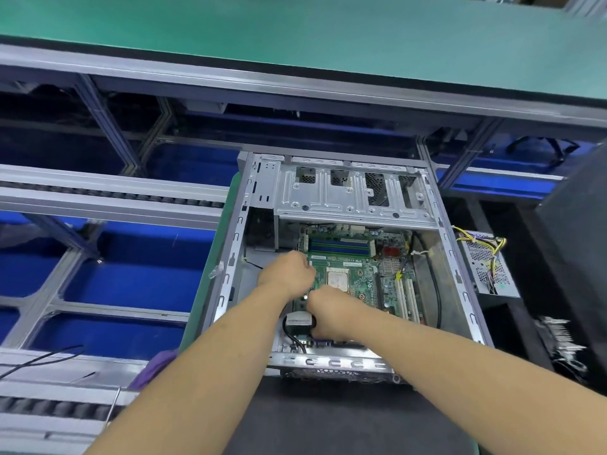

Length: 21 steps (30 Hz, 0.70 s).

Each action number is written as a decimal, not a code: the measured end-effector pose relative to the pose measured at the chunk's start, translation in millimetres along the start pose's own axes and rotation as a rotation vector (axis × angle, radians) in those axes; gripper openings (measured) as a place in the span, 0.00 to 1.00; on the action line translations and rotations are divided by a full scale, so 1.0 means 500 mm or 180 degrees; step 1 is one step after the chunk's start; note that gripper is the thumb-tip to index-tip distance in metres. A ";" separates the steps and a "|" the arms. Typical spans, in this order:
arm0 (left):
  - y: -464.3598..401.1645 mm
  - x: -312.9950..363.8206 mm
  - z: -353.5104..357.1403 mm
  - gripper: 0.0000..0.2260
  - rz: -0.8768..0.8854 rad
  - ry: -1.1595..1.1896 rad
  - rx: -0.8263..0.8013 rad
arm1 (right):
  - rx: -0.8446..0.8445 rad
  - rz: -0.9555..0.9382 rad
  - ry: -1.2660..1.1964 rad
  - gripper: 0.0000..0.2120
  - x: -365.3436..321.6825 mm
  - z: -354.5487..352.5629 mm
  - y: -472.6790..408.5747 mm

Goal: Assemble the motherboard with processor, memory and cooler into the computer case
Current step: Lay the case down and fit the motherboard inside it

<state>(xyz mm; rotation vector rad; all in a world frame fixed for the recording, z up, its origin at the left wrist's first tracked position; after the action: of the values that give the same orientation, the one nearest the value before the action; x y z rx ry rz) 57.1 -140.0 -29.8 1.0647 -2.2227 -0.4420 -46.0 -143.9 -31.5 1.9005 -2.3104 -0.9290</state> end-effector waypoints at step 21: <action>-0.010 0.025 0.008 0.21 0.0502 -0.0468 0.0367 | 0.0477 0.2311 0.0158 0.20 0.207 -0.040 0.173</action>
<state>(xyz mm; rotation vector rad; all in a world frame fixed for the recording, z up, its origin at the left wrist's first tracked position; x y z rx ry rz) 51.5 -152.8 -30.8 0.9315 -2.4670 -0.3362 -143.2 -237.7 -13.1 0.9294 -2.7591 -0.6149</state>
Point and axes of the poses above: each hand's wrist, its own y-axis away from the middle knuckle, its own z-axis out of the palm, x = y × z, the point moved 6 cm from there along -y, towards the middle knuckle, and after that the axes turned 15 degrees about -z, right-handed, at the moved point
